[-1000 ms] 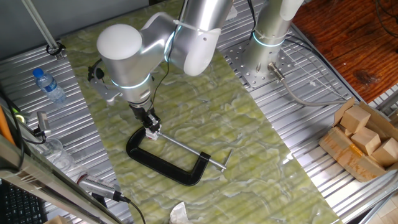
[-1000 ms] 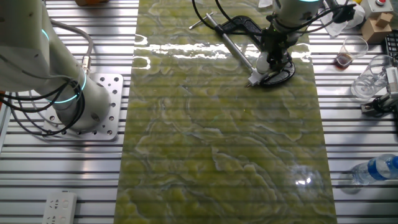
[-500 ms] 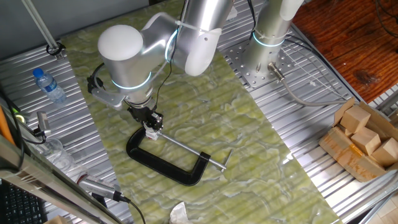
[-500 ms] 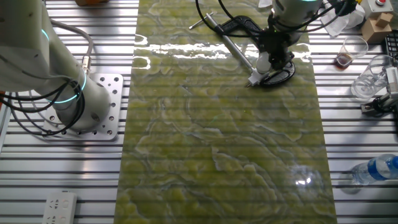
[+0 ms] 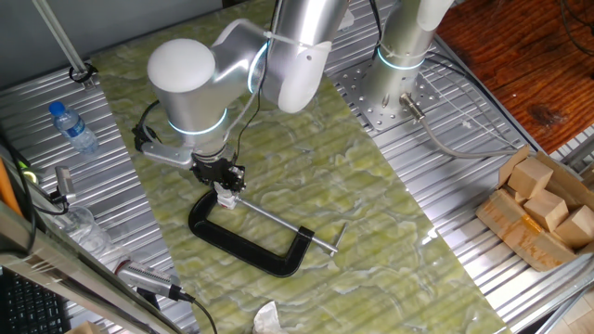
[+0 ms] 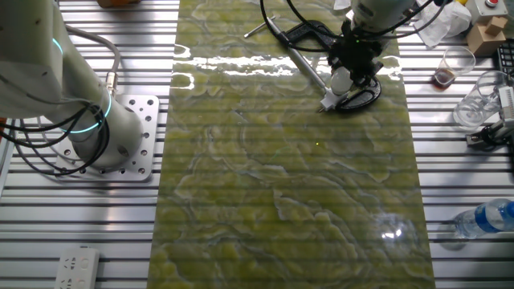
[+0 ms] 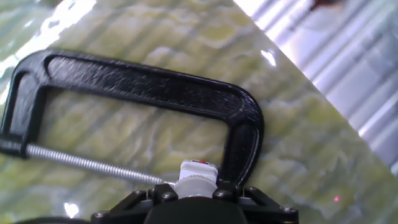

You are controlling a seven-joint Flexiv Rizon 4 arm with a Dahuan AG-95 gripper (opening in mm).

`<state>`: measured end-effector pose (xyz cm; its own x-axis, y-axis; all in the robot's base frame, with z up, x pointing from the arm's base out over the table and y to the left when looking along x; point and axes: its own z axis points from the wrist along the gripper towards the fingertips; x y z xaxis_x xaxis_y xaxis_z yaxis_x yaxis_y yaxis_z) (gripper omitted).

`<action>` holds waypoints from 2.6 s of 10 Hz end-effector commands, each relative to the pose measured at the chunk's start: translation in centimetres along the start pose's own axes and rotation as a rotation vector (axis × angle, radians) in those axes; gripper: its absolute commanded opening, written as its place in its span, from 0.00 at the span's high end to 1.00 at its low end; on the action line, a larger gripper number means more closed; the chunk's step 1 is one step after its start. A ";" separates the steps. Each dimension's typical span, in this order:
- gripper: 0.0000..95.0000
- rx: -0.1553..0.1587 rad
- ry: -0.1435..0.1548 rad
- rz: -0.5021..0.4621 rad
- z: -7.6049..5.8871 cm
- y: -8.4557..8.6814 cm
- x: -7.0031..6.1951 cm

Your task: Take out the light bulb by rotating it

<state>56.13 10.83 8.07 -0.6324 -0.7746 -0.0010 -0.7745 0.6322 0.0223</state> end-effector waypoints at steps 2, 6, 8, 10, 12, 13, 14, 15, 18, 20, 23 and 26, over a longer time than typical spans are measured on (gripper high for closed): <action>1.00 -0.002 -0.001 -0.213 0.0 0.0 0.0; 1.00 0.000 0.000 -0.362 0.0 0.0 -0.1; 1.00 0.000 0.001 -0.359 -0.1 0.0 -0.1; 0.80 -0.001 -0.002 -0.357 -0.1 0.0 -0.1; 0.60 -0.001 -0.008 -0.347 -0.1 0.0 -0.1; 0.40 -0.003 -0.012 -0.329 -0.1 0.0 -0.1; 0.40 0.001 -0.012 -0.319 -0.1 0.0 -0.1; 0.20 0.001 -0.013 -0.313 -0.1 0.0 -0.1; 0.20 -0.002 -0.015 -0.144 -0.4 -0.1 -0.2; 0.20 -0.008 -0.019 0.169 -0.4 -0.2 -0.2; 0.20 -0.064 -0.051 0.601 -0.5 -0.3 -0.2; 0.20 -0.079 -0.058 0.760 -0.5 -0.3 -0.2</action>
<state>56.44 10.80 8.57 -0.8671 -0.4977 -0.0211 -0.4980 0.8649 0.0631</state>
